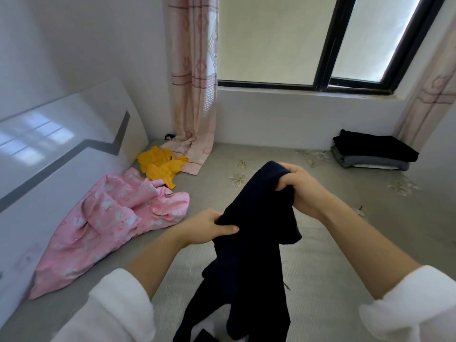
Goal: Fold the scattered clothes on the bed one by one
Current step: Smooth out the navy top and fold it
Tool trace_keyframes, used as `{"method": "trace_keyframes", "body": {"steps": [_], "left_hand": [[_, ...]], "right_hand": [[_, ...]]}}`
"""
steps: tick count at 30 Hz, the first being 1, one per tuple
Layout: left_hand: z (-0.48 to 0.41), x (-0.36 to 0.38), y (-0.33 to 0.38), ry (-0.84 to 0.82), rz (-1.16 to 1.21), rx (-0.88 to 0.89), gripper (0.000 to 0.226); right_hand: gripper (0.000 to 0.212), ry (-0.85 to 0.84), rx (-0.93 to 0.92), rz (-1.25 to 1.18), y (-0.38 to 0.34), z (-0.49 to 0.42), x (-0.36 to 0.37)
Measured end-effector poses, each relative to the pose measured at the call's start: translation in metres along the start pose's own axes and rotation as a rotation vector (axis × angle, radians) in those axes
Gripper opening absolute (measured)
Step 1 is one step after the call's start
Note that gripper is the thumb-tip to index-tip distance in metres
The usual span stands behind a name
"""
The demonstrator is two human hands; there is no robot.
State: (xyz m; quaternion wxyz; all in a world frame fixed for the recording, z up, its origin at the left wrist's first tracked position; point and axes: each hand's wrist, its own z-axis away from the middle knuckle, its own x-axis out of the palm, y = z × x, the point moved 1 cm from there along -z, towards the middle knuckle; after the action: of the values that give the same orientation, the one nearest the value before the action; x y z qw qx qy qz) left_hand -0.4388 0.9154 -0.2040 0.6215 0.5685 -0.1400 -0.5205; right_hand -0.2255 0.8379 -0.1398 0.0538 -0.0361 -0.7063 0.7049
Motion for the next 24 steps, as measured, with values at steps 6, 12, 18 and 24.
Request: {"method": "trace_keyframes", "body": {"steps": [6, 12, 18, 24], "left_hand": [[-0.009, -0.014, 0.029, 0.184, 0.151, 0.098, 0.012], [-0.018, -0.005, 0.075, 0.18, 0.02, 0.152, 0.017], [-0.028, -0.003, 0.074, 0.133, 0.119, 0.167, 0.029], [-0.02, 0.023, -0.007, -0.097, 0.133, -0.028, 0.064]], "right_hand": [[0.031, 0.109, 0.106, 0.249, 0.0, 0.012, -0.041], [0.035, -0.266, 0.312, 0.438, 0.025, 0.023, -0.018], [0.014, 0.004, 0.204, 0.489, 0.016, 0.015, -0.017], [0.025, 0.125, 0.22, 0.363, -0.011, 0.02, -0.021]]}}
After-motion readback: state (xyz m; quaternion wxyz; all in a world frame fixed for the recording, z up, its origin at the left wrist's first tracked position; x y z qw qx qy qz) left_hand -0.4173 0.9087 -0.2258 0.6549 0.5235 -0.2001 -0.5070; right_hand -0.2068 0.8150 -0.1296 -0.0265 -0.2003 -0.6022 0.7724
